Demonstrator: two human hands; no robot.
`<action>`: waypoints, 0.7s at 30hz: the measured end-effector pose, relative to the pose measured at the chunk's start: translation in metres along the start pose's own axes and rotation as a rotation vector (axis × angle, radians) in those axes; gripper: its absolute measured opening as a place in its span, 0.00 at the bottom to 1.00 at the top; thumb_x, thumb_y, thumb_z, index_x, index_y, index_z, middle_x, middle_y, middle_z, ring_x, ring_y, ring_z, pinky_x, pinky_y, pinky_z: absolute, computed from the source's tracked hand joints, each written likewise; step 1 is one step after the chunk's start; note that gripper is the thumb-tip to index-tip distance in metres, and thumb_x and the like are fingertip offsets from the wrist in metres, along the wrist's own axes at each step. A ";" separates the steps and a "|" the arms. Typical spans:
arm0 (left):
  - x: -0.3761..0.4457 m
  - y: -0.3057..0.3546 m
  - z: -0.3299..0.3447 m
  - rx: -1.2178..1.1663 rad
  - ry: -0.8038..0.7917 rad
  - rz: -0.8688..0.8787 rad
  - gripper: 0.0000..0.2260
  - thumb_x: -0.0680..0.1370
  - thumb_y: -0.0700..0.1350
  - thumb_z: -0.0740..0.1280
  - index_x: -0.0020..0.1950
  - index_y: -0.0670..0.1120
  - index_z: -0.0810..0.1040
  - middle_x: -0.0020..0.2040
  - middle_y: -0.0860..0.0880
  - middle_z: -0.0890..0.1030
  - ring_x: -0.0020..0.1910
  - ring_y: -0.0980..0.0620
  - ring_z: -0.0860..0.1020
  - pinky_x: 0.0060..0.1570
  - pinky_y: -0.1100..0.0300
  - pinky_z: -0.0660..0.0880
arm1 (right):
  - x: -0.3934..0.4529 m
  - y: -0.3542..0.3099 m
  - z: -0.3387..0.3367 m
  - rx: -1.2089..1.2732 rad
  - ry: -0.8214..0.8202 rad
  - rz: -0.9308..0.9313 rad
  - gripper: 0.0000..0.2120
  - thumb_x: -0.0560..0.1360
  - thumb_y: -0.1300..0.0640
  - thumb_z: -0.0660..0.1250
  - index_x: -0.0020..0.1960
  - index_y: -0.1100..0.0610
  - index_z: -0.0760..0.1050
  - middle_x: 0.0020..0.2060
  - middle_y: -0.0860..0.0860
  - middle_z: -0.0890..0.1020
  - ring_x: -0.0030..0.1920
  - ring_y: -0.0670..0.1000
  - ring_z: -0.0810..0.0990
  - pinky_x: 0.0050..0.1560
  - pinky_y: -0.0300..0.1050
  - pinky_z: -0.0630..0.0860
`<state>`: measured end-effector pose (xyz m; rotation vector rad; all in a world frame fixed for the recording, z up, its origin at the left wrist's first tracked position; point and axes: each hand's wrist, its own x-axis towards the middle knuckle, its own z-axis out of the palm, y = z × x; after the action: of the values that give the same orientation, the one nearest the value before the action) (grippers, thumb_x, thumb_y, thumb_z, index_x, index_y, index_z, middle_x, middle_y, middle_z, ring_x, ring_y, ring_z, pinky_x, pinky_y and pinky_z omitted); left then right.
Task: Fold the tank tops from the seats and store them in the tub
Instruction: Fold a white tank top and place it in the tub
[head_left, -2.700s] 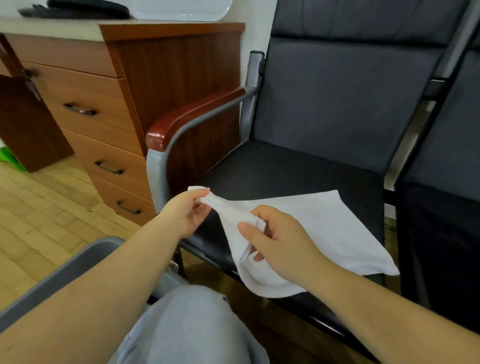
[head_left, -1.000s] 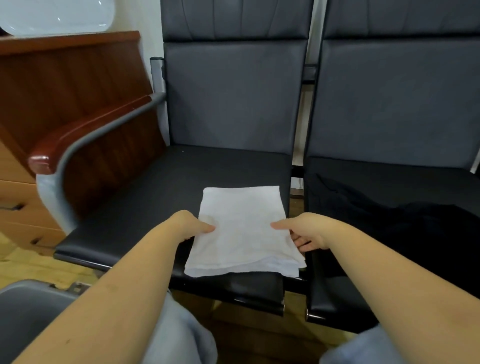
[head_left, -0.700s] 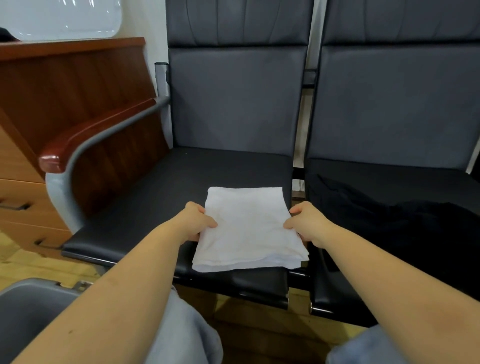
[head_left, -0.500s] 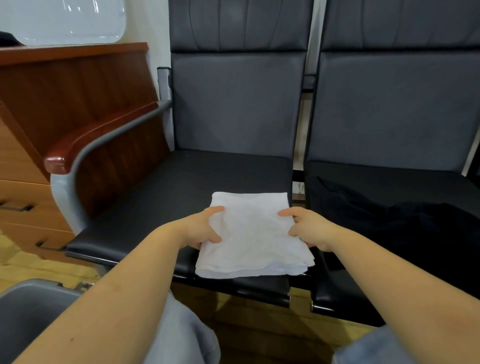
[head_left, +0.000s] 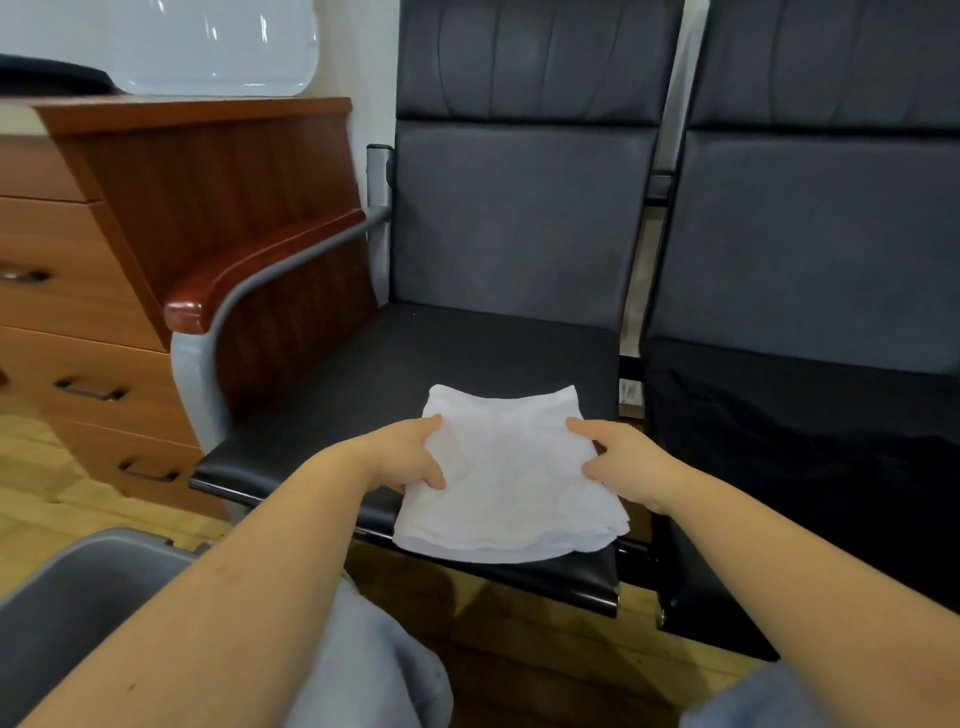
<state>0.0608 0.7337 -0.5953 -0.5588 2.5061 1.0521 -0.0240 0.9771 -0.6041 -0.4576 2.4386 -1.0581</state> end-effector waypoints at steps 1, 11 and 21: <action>-0.002 -0.002 -0.002 0.018 0.005 0.006 0.40 0.76 0.41 0.70 0.79 0.55 0.49 0.76 0.49 0.60 0.69 0.45 0.69 0.64 0.51 0.72 | 0.001 -0.003 0.003 -0.021 0.006 -0.012 0.30 0.78 0.68 0.59 0.77 0.52 0.58 0.72 0.53 0.67 0.66 0.54 0.70 0.55 0.38 0.69; -0.022 -0.046 -0.038 0.138 0.148 0.048 0.42 0.76 0.47 0.70 0.79 0.53 0.44 0.78 0.48 0.57 0.74 0.47 0.63 0.72 0.52 0.60 | 0.024 -0.048 0.044 -0.271 -0.023 -0.135 0.31 0.79 0.65 0.58 0.78 0.50 0.53 0.75 0.51 0.62 0.70 0.53 0.67 0.64 0.41 0.66; -0.073 -0.148 -0.080 -0.123 0.268 -0.056 0.40 0.78 0.47 0.67 0.79 0.54 0.42 0.76 0.50 0.62 0.68 0.49 0.70 0.66 0.54 0.71 | 0.047 -0.155 0.125 -0.595 -0.119 -0.349 0.31 0.81 0.61 0.57 0.78 0.46 0.48 0.77 0.48 0.56 0.72 0.52 0.65 0.64 0.40 0.66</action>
<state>0.1812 0.5950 -0.5956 -0.8524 2.6452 1.1854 0.0195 0.7784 -0.5768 -1.1312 2.5894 -0.3758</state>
